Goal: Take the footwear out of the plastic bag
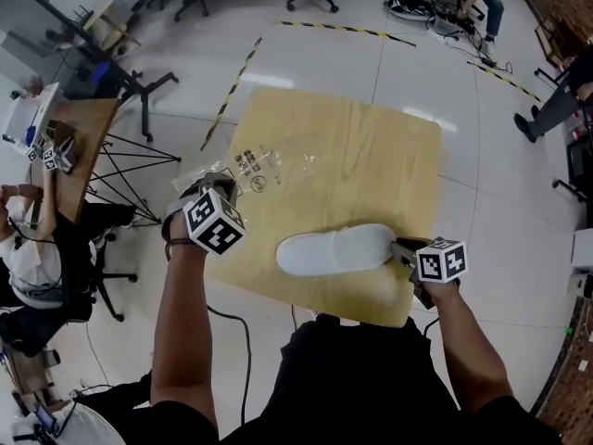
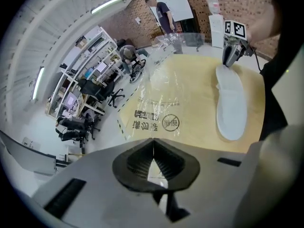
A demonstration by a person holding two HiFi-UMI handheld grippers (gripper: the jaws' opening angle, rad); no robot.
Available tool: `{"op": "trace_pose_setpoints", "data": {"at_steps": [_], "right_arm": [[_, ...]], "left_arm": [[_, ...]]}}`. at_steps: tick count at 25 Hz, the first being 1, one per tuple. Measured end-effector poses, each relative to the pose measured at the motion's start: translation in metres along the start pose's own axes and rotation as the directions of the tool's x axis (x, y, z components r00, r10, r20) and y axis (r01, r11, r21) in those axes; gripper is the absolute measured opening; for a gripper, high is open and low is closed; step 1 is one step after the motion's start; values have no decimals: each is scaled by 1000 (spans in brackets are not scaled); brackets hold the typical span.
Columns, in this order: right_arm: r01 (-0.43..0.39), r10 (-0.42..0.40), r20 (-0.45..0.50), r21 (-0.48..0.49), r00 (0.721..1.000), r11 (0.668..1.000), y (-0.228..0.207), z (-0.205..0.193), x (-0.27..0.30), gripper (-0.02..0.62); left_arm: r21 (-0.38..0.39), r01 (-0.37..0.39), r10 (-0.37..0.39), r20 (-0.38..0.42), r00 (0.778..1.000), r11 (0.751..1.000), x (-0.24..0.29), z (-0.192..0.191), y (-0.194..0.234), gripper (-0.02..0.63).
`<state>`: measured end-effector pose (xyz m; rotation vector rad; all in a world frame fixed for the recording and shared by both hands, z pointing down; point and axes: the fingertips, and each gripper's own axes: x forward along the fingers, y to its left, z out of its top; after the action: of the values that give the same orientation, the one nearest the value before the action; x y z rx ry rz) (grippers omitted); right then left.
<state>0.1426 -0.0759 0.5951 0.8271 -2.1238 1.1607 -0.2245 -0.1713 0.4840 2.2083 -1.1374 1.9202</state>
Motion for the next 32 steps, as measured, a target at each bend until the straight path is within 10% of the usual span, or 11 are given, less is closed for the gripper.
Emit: {"op": "trace_pose_setpoints", "data": {"at_steps": [14,24,32], "right_arm": [[-10,10,12,29,1000,1000,-1,-6,-2,75],[-11,9,31,52,999,999,-3,-3,-8,74],[76,-77,88,8,993,997,9,-4,-32,181]], "left_arm": [[43,273,-276,86,957,961,70,122,-128,8],[70,325,-328,51,943,943,110,138,-154,47],[-82,309,-280,254,926,948,67,132,-131,141]]}}
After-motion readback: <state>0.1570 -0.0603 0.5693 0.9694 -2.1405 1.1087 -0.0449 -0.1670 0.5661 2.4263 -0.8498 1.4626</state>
